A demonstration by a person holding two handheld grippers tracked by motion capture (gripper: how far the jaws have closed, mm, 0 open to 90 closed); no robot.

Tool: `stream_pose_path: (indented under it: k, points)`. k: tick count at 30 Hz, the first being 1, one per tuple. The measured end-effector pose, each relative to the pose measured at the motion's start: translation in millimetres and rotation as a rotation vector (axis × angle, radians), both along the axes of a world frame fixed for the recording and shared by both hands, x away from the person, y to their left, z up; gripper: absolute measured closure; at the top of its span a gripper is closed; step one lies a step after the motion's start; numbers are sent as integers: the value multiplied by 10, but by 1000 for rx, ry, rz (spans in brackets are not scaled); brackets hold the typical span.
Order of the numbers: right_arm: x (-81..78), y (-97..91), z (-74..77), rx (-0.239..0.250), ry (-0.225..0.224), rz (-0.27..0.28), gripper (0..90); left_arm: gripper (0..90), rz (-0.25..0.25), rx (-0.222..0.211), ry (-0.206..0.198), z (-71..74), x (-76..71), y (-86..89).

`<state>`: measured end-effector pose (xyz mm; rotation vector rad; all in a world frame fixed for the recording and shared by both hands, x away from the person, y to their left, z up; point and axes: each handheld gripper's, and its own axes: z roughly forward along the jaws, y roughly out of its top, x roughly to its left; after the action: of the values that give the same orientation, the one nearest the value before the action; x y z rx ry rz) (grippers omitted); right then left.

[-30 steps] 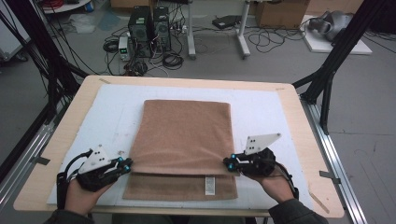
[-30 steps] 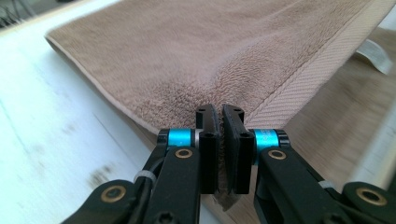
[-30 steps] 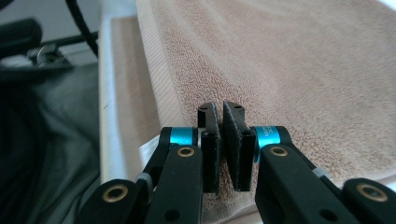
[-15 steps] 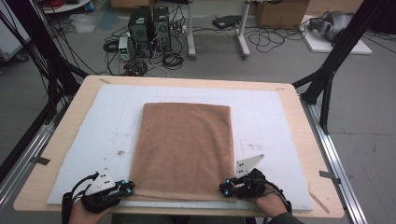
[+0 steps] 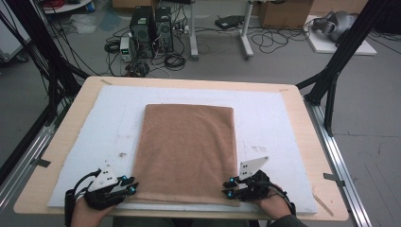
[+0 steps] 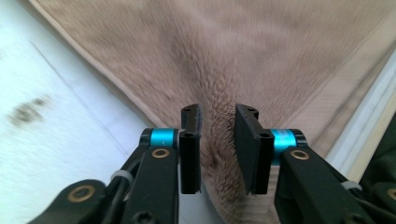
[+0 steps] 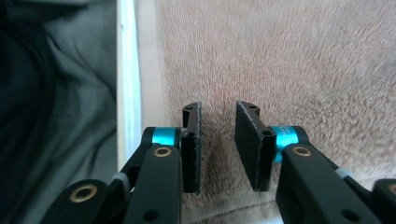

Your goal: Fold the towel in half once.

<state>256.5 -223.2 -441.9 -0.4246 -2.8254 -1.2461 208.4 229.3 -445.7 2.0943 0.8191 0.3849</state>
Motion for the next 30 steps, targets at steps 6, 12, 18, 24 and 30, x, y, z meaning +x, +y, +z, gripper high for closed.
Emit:
stream_pose_path:
  k: [6,12,18,24,30]
  points:
    - [2,-44,-3,-2,10,-4,759,670,-2,7,-1,-3,-10,21]
    - [-1,-56,-7,19,22,-14,694,545,16,-52,16,21,9,88]
    - [90,-88,97,77,0,-98,512,472,15,-88,9,123,135,90]
    - [302,-82,175,98,-2,-184,357,394,-4,-113,23,153,308,16]
    - [461,-54,276,79,-43,-229,319,343,12,-103,-10,218,461,-39]
